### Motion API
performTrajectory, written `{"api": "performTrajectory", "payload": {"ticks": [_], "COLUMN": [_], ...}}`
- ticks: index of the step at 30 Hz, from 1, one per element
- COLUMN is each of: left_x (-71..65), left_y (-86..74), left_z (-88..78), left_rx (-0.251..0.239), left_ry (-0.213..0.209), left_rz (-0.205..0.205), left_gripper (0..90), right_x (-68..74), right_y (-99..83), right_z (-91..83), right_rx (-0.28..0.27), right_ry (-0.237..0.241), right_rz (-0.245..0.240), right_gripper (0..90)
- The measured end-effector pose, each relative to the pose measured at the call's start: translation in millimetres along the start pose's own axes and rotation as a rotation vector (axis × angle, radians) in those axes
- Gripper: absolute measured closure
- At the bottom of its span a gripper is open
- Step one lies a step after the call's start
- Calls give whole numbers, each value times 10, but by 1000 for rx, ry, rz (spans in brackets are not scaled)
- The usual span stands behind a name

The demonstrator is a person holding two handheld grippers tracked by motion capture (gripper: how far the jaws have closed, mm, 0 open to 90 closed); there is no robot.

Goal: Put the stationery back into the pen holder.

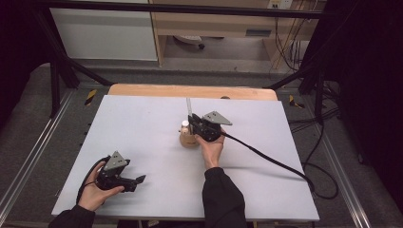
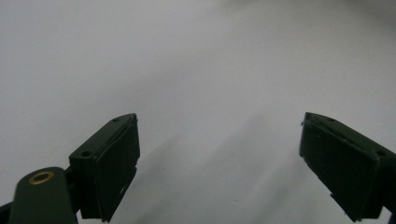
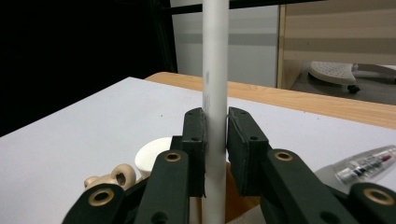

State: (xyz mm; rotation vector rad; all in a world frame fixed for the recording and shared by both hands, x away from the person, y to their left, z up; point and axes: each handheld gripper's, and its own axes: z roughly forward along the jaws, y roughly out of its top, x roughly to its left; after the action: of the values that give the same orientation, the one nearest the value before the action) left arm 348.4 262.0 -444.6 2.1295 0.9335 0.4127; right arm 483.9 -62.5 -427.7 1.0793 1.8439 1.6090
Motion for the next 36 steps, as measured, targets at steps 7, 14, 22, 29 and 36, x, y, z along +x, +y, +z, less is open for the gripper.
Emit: {"api": "performTrajectory", "payload": {"ticks": [7,14,22,29,36], "left_x": [-2,-2,-5,-2,3], "left_y": [2,3,5,6,4], "left_z": [-1,-4,-3,-4,-1], "left_rx": [-1,-4,-2,-5,-1], "left_ry": [0,-1,-1,-2,-4], "left_rz": [0,-3,-2,-6,-14], "left_gripper": [122,122,121,120,103], "right_x": [12,8,-13,-9,-29], "right_y": [24,128,300,426,491], "right_z": [-33,-123,-294,-491,-763], "right_rx": [7,22,84,159,218], "right_ry": [-2,11,26,53,113], "right_rz": [-12,-30,-58,-80,-72], "right_gripper": [741,671,528,356,189]}}
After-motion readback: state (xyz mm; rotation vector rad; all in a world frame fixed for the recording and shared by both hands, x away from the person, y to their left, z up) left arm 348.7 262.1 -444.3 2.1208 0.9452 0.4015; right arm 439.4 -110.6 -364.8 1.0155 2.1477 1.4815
